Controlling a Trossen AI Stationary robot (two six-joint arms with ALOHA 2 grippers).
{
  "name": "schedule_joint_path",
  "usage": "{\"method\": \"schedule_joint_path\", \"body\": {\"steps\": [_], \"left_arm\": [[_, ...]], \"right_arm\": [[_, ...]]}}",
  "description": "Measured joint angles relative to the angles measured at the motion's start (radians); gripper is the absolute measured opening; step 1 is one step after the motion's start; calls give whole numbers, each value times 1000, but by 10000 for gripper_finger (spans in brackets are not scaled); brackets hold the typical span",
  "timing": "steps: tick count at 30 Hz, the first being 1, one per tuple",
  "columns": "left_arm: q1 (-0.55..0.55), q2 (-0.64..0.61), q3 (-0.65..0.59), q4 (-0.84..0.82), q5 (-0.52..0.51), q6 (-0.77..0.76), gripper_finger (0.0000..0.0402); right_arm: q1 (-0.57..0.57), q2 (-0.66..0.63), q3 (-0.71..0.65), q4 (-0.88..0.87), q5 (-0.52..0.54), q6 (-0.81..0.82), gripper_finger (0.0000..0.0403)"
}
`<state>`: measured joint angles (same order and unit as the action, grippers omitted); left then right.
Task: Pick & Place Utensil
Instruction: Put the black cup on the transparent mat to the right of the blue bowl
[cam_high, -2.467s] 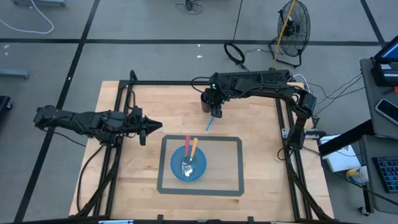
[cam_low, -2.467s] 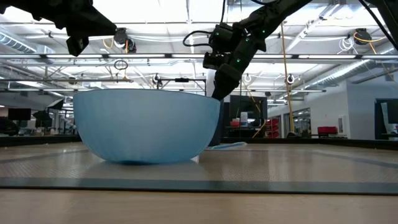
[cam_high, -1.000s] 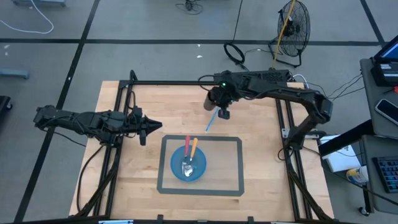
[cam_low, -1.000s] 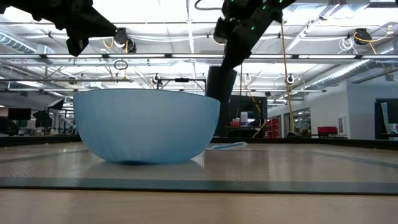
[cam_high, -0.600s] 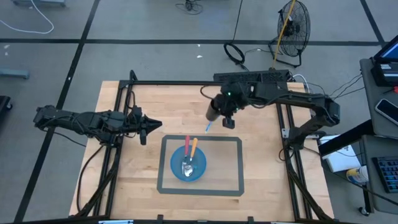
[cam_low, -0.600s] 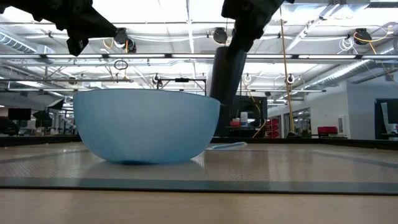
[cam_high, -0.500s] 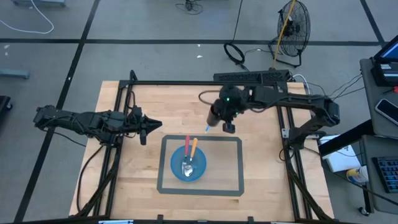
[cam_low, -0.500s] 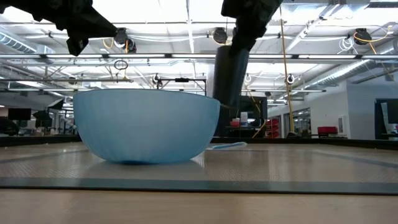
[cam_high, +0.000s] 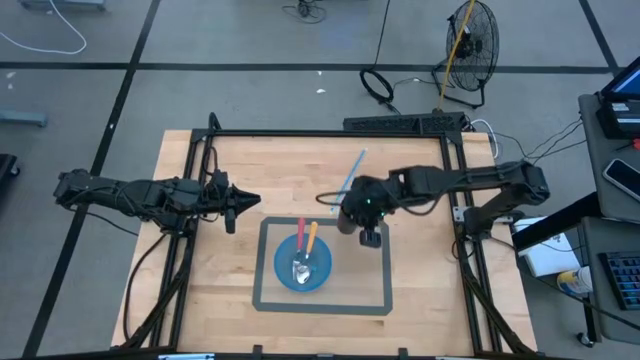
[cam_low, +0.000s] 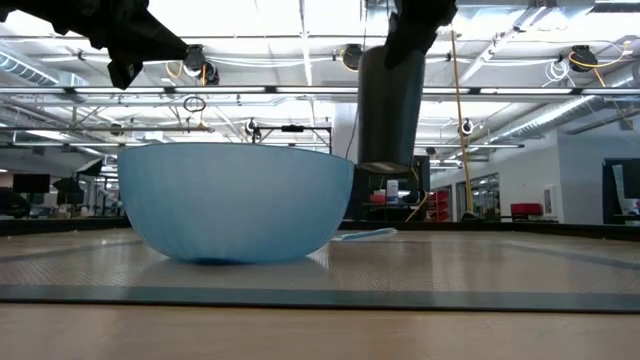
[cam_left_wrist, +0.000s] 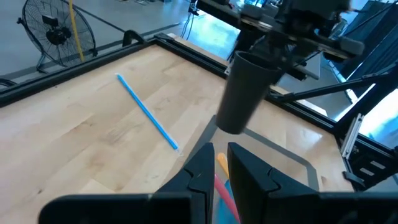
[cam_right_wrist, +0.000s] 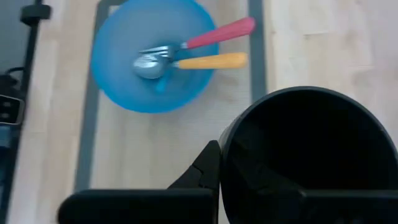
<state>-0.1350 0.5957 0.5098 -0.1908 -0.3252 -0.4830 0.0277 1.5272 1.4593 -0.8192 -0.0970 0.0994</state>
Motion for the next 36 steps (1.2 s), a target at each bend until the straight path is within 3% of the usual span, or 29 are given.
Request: {"method": "schedule_joint_path", "body": {"steps": [10, 20, 36], "left_arm": [[0, 0, 0, 0, 0, 15, 49], [0, 0, 0, -1, 9, 17, 49], [0, 0, 0, 0, 9, 14, 49]], "right_arm": [[151, 0, -4, 8, 102, 180, 0], [249, 2, -135, 184, 153, 355, 1], [275, 7, -222, 248, 152, 441, 1]]}}
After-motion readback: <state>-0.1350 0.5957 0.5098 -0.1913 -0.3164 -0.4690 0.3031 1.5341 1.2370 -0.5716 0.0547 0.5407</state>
